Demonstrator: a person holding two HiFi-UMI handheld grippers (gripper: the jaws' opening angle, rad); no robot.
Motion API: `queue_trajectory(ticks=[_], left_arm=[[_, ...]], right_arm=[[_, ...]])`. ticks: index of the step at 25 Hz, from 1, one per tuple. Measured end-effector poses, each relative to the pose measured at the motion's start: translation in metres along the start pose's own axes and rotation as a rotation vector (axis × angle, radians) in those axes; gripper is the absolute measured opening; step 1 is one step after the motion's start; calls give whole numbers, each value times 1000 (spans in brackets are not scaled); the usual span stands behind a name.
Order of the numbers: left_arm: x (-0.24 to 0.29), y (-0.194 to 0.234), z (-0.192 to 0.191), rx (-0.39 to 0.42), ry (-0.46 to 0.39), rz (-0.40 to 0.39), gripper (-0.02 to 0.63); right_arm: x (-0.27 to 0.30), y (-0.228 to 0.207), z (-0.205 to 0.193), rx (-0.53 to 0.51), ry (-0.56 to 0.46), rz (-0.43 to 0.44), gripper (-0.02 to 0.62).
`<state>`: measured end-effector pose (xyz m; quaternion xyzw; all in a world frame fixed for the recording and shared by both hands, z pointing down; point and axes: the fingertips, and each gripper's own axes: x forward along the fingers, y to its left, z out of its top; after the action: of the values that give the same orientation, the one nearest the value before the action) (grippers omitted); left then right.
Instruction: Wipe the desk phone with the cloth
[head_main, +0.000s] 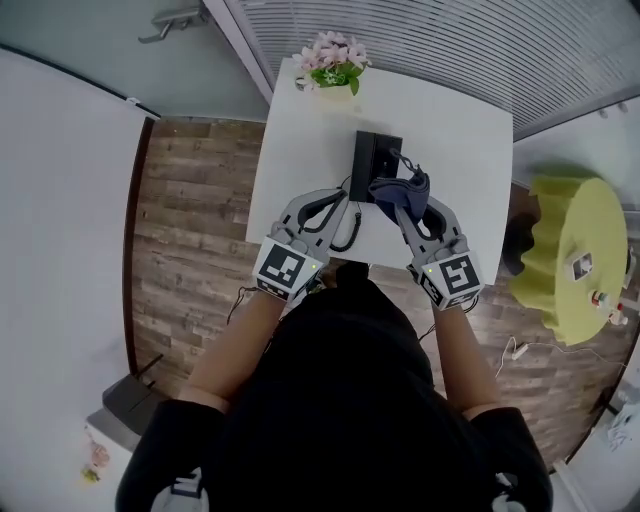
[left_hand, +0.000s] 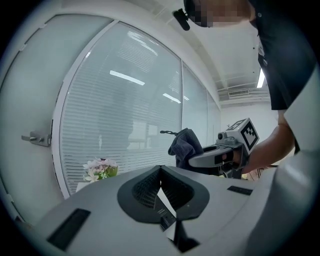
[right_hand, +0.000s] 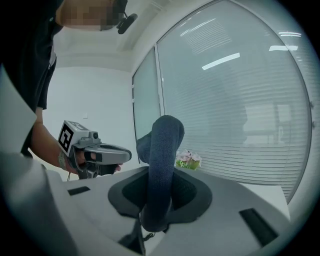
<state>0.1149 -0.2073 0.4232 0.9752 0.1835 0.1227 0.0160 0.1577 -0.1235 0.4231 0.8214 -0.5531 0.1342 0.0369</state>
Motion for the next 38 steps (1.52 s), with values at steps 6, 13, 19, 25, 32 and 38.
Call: queue_trajectory(ticks=[6,13,19,25,32,38], left_arm=[[44,11,-11,-25,43,41,11],[85,17,-35,-58,79,63,11],[105,26,-58,-73,112,78,11],[124,47,-83,-80,140,83,11],[141,63,-114,-117,164,59,11],[142,70,-135,-150,201,37,11]], right_arm=[[21,-47,-27,40,49,11,92],[45,-90,-54,66,94,19,92],[67,-104,-72,56,130,1,92],[103,-113,-88,10,174,-38,92],[139,-125,-121,24,227,-88,92],[159,-128,-140,-18,282,-129,92]])
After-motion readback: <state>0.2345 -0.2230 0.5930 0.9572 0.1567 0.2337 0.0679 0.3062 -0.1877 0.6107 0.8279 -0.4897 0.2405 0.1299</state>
